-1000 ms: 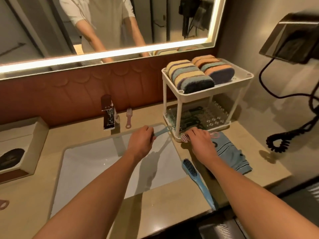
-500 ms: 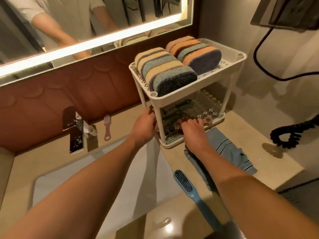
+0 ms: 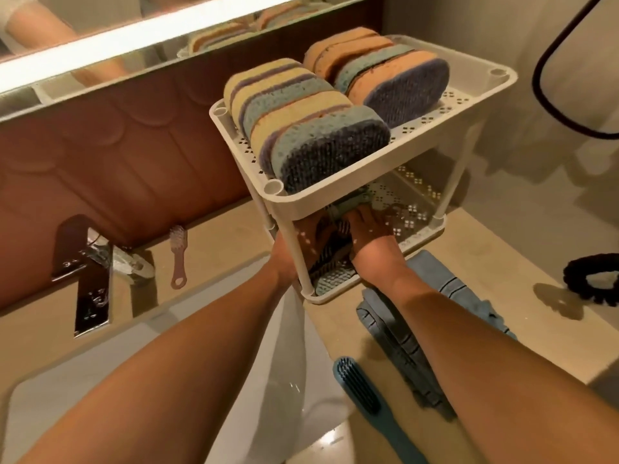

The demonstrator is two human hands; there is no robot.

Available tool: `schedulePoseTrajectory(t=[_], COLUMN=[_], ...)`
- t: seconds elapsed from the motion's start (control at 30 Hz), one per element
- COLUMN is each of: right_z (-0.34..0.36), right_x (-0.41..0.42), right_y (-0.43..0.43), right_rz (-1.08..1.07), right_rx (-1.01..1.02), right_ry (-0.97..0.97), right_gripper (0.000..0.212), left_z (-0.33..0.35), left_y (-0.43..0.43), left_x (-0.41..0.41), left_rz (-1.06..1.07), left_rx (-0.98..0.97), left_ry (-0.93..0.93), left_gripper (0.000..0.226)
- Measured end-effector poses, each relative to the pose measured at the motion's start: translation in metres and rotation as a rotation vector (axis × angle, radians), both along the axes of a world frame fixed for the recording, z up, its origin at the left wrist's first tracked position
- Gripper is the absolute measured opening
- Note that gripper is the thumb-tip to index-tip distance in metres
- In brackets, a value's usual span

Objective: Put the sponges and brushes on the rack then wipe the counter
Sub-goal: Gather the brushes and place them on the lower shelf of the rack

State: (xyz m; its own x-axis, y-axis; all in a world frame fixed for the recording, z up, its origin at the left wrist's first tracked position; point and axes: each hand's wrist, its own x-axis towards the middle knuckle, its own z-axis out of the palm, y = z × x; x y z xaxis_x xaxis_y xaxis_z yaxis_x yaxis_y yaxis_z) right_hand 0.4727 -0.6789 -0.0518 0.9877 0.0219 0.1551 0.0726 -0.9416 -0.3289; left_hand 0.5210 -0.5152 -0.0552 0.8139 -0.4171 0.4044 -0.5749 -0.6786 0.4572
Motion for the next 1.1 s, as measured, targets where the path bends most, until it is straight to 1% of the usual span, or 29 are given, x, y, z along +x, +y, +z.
schedulePoseTrajectory(t=[0.07, 0.17, 0.3, 0.4, 0.5, 0.57, 0.67, 0.73, 0.8, 0.83, 0.9, 1.0, 1.1], right_z=[-0.003, -0.009, -0.008, -0.006, -0.003, -0.001, 0.0, -0.001, -0.002, -0.002, -0.002, -0.001, 0.001], right_x=[0.002, 0.0, -0.006, -0.009, -0.009, -0.009, -0.011, -0.012, -0.011, -0.011, -0.01, -0.011, -0.01], right_y=[-0.001, -0.002, 0.0, 0.002, 0.003, 0.003, 0.002, 0.002, 0.002, 0.002, 0.002, 0.002, 0.004], right_rz=[0.006, 0.007, -0.011, -0.022, -0.026, -0.022, -0.014, -0.016, -0.019, -0.02, -0.016, -0.031, -0.048], right_rx=[0.01, 0.051, 0.072, 0.057, 0.057, 0.057, 0.07, 0.079, 0.082, 0.076, 0.064, 0.074, 0.123], right_ry=[-0.014, -0.05, -0.079, -0.108, -0.111, -0.104, -0.109, -0.114, -0.112, -0.109, -0.104, -0.099, -0.084], right_gripper=[0.067, 0.068, 0.071, 0.067, 0.064, 0.065, 0.065, 0.064, 0.064, 0.063, 0.062, 0.058, 0.052], left_z=[-0.009, -0.017, -0.016, -0.011, -0.005, -0.007, -0.024, -0.031, -0.028, -0.024, -0.015, -0.018, -0.02], left_y=[-0.003, -0.002, 0.0, 0.002, 0.003, 0.003, 0.006, 0.008, 0.006, 0.005, 0.003, 0.005, 0.005], left_x=[0.004, 0.008, 0.001, -0.008, -0.014, -0.014, -0.006, -0.002, -0.003, -0.004, -0.008, -0.007, -0.003], left_rz=[0.004, -0.022, -0.004, 0.054, 0.089, 0.073, 0.071, 0.095, 0.039, 0.006, 0.031, 0.102, 0.091], left_rx=[-0.035, -0.069, -0.038, 0.001, -0.022, 0.026, 0.101, 0.104, 0.144, 0.119, 0.072, 0.023, 0.083], left_ry=[-0.022, 0.006, -0.052, -0.103, -0.049, -0.029, 0.002, 0.027, -0.026, -0.027, -0.029, -0.069, -0.085], left_gripper=[0.022, 0.02, 0.029, 0.031, 0.035, 0.037, 0.033, 0.031, 0.032, 0.031, 0.029, 0.028, 0.029])
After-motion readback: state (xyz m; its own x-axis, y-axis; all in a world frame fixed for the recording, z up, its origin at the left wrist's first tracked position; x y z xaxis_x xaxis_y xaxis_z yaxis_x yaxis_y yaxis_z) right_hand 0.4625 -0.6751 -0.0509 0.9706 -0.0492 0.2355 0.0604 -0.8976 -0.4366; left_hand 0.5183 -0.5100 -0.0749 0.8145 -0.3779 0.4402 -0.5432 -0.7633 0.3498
